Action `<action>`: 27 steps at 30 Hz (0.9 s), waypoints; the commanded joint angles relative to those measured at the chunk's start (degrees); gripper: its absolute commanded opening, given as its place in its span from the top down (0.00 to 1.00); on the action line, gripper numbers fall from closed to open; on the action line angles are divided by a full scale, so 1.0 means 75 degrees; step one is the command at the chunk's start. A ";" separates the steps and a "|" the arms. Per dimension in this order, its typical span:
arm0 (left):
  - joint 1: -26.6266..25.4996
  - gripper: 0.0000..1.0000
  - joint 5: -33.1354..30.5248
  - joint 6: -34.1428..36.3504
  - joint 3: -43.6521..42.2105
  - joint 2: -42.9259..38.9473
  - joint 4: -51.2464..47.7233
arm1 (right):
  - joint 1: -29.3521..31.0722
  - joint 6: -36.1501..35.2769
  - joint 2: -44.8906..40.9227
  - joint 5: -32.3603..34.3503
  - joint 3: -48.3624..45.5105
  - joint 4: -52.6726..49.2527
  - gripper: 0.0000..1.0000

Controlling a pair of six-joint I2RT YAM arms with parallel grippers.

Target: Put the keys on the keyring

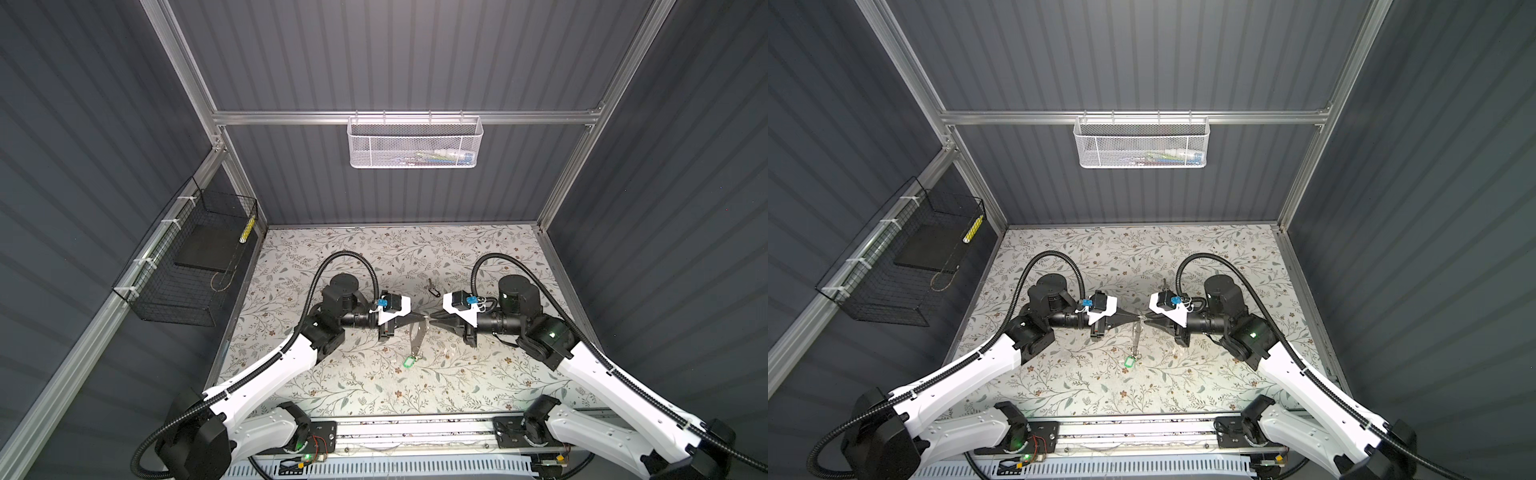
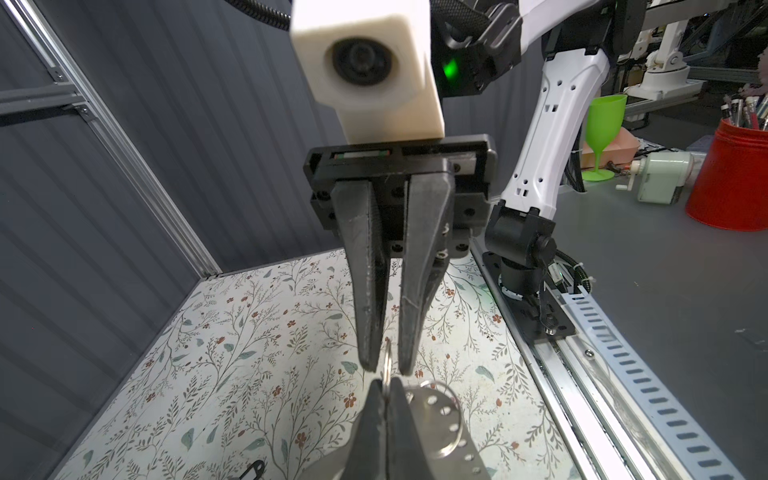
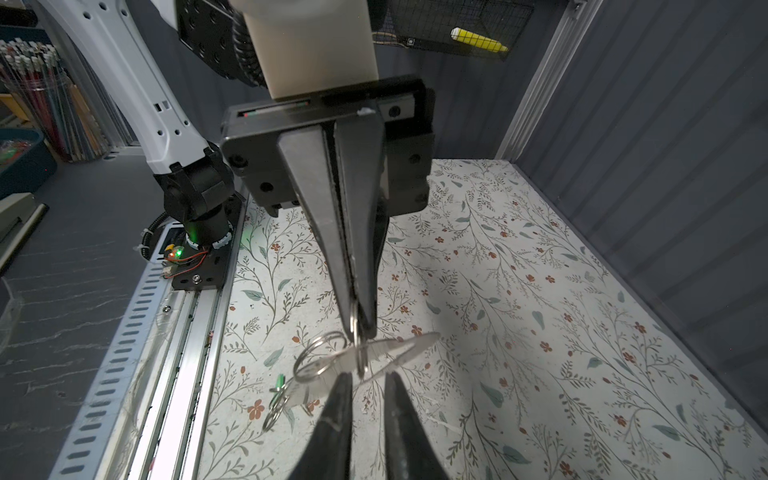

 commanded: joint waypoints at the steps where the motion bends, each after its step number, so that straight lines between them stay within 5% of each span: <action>1: 0.0004 1.00 0.0356 -0.0197 -0.0034 0.0087 0.0344 | -0.0024 0.0269 -0.0112 -0.0289 -0.0087 0.0202 0.83; 17: 0.0009 1.00 0.0569 -0.0170 0.0059 0.0180 0.0261 | -0.0020 0.0691 -0.0008 -0.0469 -0.0201 0.0940 0.92; 23: 0.0003 1.00 0.0429 -0.0043 0.0176 0.0182 0.0006 | -0.0020 0.0454 0.0177 -0.0345 0.0159 0.0150 1.00; 27: 0.0008 0.77 -0.0108 0.0615 0.0492 0.0110 -0.1115 | -0.0014 0.0210 0.0156 0.0039 0.0492 -0.0674 1.00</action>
